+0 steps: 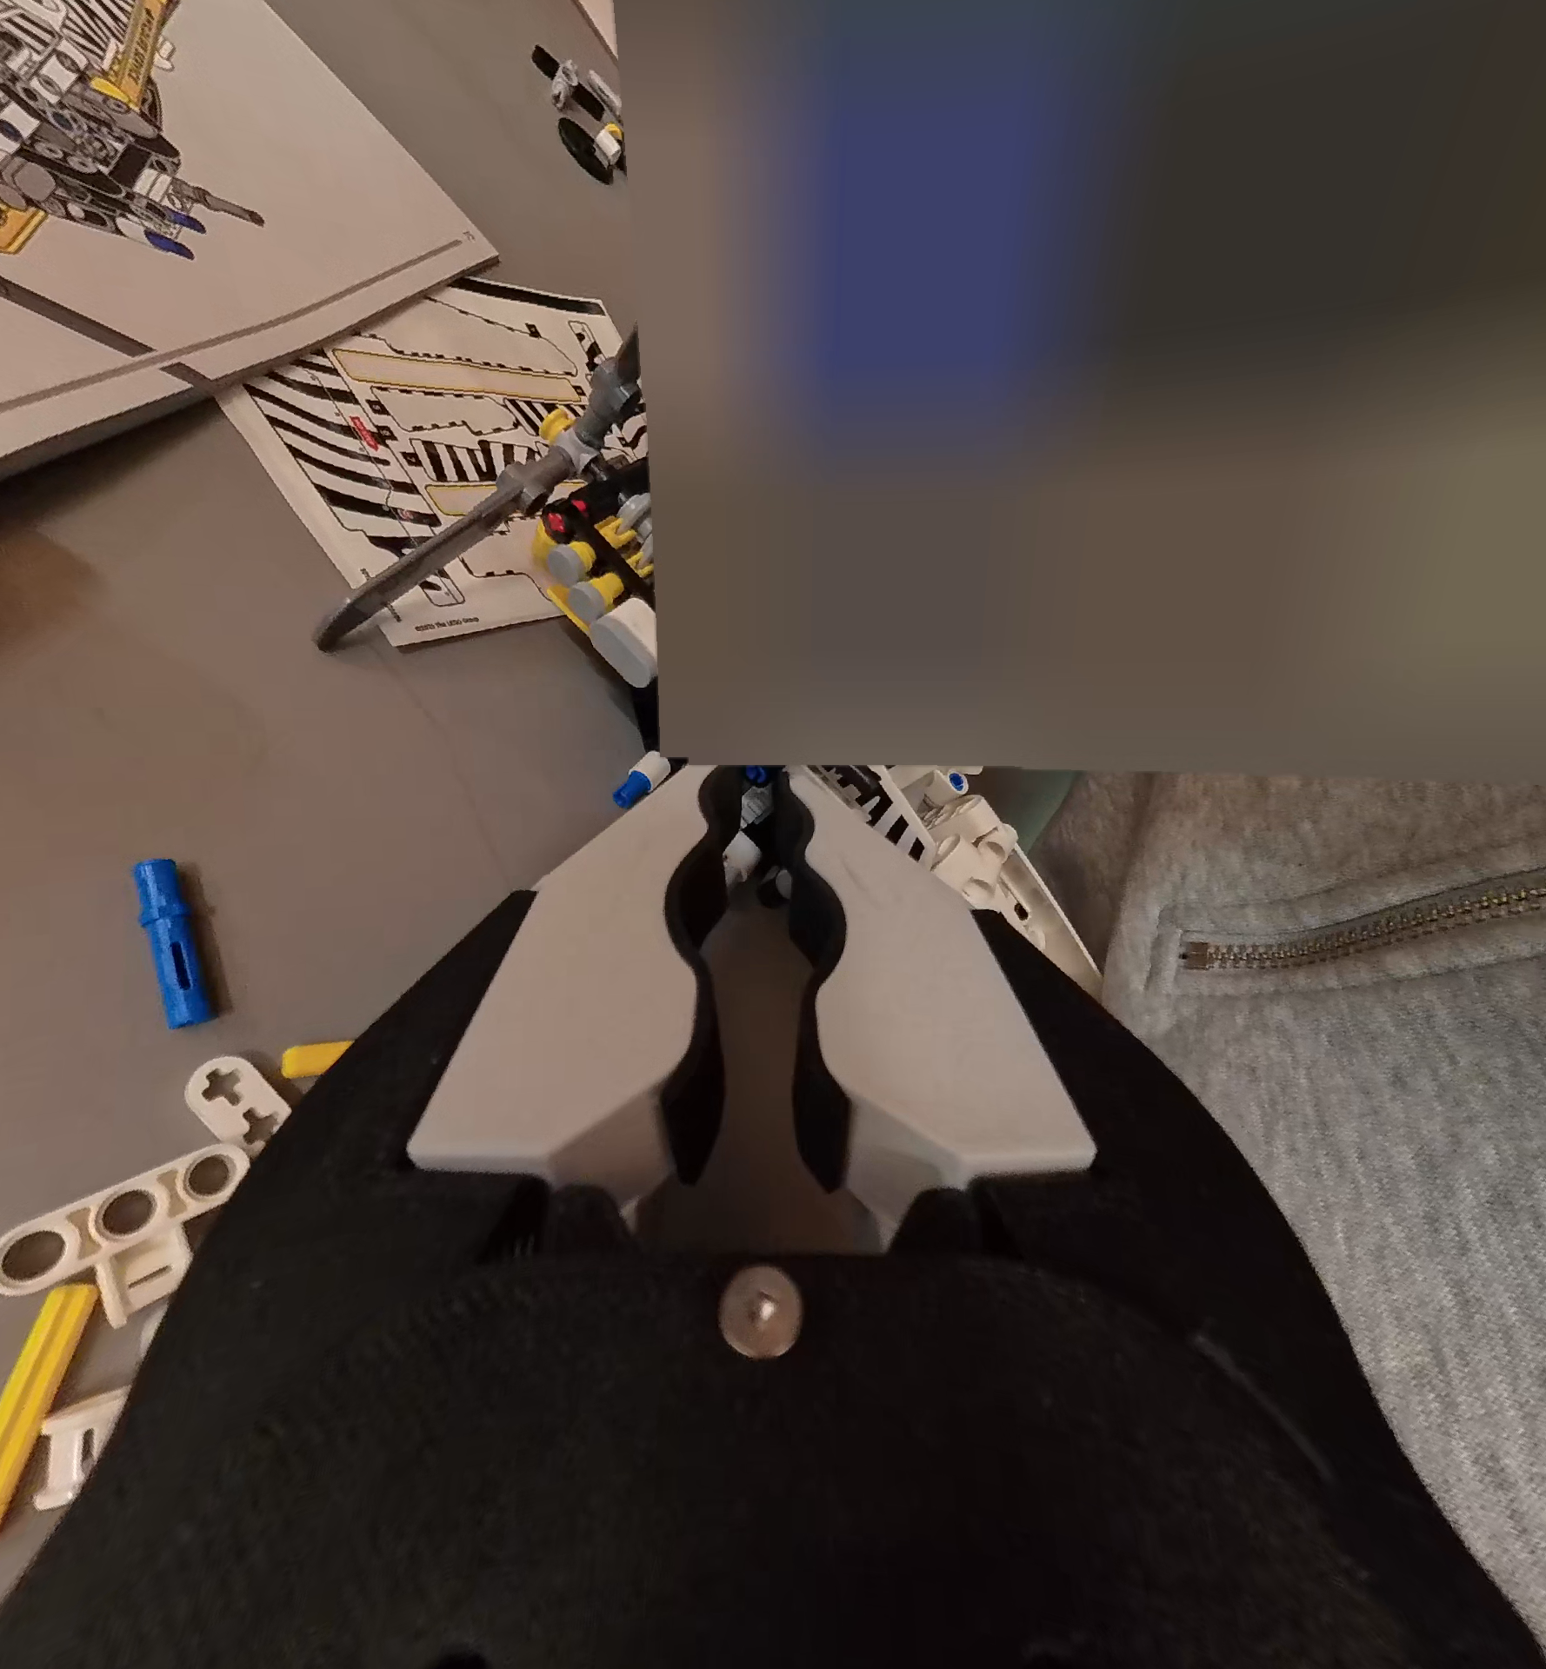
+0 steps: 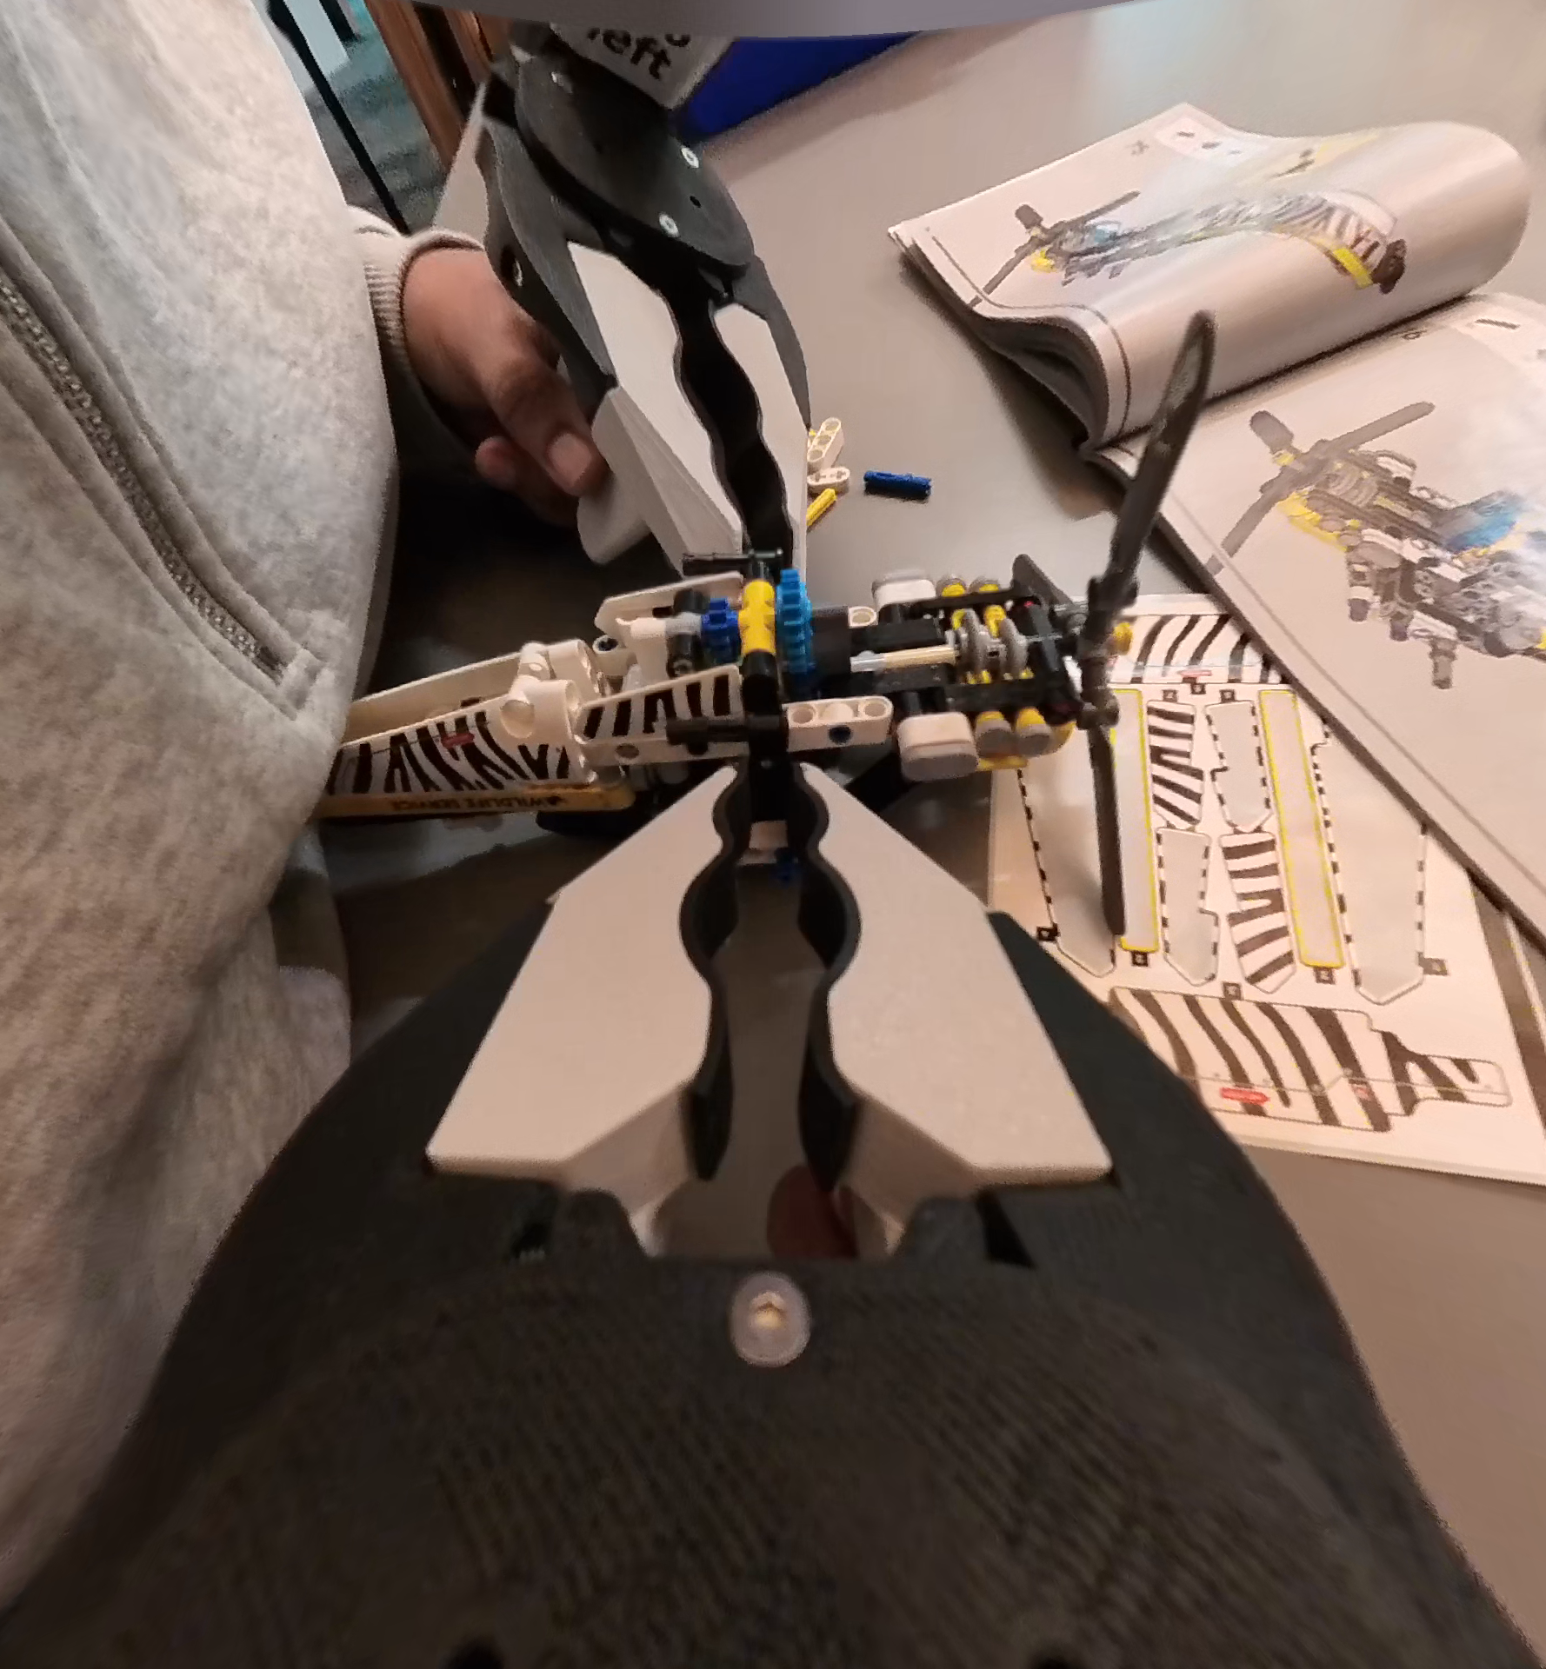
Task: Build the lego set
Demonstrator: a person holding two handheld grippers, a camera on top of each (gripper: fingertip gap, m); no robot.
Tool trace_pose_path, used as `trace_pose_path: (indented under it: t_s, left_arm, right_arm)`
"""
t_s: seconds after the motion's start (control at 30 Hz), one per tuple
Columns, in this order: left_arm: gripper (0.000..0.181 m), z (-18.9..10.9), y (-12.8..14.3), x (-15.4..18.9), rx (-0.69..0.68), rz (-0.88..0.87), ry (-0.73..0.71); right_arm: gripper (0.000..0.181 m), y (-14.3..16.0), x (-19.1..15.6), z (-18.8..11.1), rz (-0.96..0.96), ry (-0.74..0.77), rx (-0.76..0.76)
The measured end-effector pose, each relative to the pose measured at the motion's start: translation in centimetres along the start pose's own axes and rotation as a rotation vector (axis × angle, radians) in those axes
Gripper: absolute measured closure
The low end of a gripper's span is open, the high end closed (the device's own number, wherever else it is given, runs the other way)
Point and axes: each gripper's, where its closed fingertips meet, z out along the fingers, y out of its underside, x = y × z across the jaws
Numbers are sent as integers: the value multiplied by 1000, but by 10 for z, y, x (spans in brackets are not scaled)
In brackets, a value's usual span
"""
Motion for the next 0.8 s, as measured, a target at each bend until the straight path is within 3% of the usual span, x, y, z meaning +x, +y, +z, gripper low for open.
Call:
trace_pose_path:
  t_s: [0.63,0.8]
  left_arm:
    - [178,0,0,1,1,24,-14]
    - [178,0,0,0,2,25,-19]
  right_arm:
    - [176,4,0,0,-8,-29,-184]
    - [176,3,-1,1,103,-89,-157]
